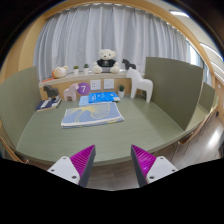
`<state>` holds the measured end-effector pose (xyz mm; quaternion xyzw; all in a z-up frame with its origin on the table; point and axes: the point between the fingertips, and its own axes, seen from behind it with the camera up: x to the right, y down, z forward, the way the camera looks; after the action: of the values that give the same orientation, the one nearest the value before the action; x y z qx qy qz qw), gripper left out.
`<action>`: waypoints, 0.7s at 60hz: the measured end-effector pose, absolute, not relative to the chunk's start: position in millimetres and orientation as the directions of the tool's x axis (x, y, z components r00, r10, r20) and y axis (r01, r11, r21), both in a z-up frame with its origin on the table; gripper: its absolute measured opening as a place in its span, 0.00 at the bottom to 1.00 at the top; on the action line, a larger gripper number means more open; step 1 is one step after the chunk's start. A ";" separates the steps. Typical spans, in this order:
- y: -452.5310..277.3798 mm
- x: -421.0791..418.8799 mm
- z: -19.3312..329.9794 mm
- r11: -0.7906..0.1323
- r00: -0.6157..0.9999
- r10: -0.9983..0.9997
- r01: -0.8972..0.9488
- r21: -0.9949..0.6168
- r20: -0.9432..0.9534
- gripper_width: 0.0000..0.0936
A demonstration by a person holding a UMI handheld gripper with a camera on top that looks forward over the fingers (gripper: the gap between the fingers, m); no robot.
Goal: Fold towel
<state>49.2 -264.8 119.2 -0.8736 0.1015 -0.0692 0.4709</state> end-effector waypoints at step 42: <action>58.0 -165.4 9.4 -0.658 0.997 0.080 0.065 -0.750 0.016 0.75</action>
<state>-165.4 58.0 9.4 -0.9104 -0.0399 0.0091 0.4116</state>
